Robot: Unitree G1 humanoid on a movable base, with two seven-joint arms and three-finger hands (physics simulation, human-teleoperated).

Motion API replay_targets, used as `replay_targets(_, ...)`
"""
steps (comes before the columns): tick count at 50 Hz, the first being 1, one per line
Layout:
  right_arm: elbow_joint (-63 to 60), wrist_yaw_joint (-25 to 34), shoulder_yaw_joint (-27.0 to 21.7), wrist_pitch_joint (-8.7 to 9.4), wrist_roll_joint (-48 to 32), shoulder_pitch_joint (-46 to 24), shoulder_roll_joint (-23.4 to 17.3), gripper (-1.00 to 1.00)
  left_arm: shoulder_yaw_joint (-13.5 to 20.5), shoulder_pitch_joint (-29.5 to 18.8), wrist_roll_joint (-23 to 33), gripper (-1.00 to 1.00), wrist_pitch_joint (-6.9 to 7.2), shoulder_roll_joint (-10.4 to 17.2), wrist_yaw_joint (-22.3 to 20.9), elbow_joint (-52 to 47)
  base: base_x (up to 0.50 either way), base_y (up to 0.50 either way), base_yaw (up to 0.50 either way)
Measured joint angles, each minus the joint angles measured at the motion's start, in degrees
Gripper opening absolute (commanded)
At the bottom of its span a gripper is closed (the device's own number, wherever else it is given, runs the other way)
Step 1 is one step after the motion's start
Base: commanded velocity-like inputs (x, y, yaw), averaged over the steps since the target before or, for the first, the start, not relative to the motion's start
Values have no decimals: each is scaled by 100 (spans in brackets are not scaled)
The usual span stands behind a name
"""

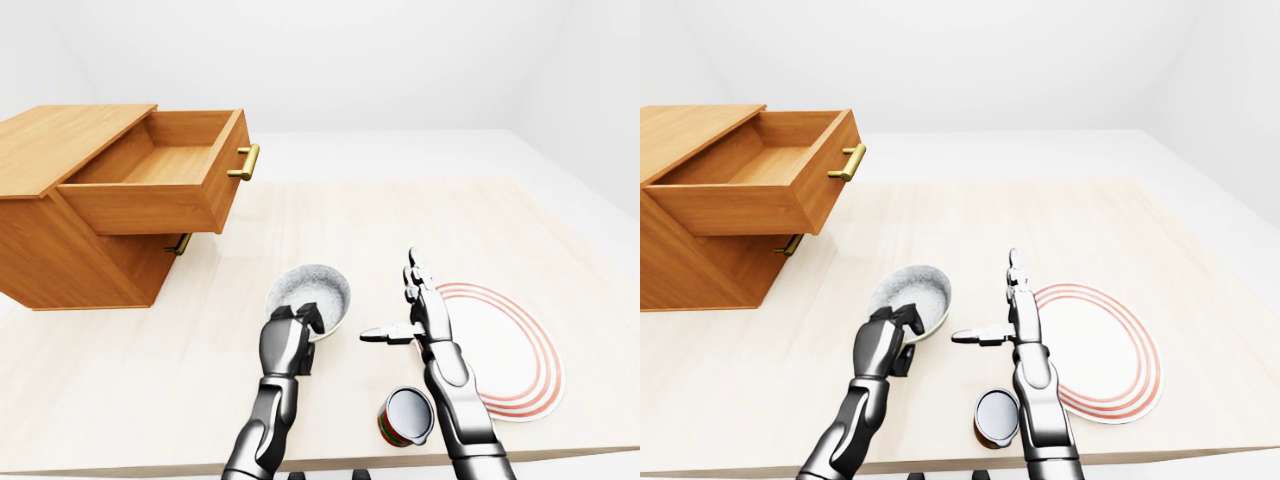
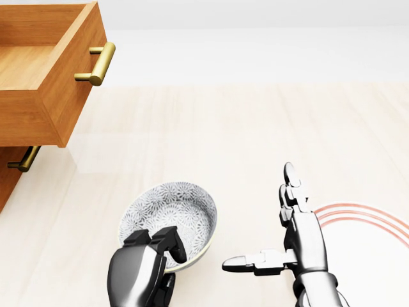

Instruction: Put the bowl on top of the cabinet.

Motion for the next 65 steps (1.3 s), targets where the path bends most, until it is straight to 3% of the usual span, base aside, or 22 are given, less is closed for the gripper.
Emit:
replay_targets(12,-49,17,38,-5,-26,40,11,100,57,54,159,-97,0,56,-1,-727,0,0,0)
replay_targets(16,-76,25,56,-1,-35,59,16,100,197,-68,266,-97,55,89,-207,-1289,0,0,0)
replay_targets(29,-156,47,124,3,-61,122,37,100,698,-801,675,-98,399,218,-1529,-2768,0,0,0)
replay_targets(40,-148,66,153,-9,-63,131,45,100,1168,-1552,954,-97,572,470,-2715,-3634,0,0,0)
replay_targets(46,-159,81,157,-14,-54,137,46,100,1623,-2361,884,-98,725,960,-3374,-3739,0,0,0)
replay_targets(51,-108,89,182,-53,-68,132,53,100,2229,-3544,371,-98,893,2263,-3646,-2934,0,0,0)
replay_targets(55,-58,92,197,-87,-77,124,59,100,2554,-4183,55,-98,1000,3113,-3692,-2438,0,0,0)
replay_targets(59,-17,95,207,-113,-83,115,63,100,2754,-4628,-170,-98,1000,3718,-3671,-2040,0,0,0)
replay_targets(65,53,101,214,-144,-84,93,67,100,2925,-5069,-358,-98,1000,4332,-3552,-1503,0,0,0)
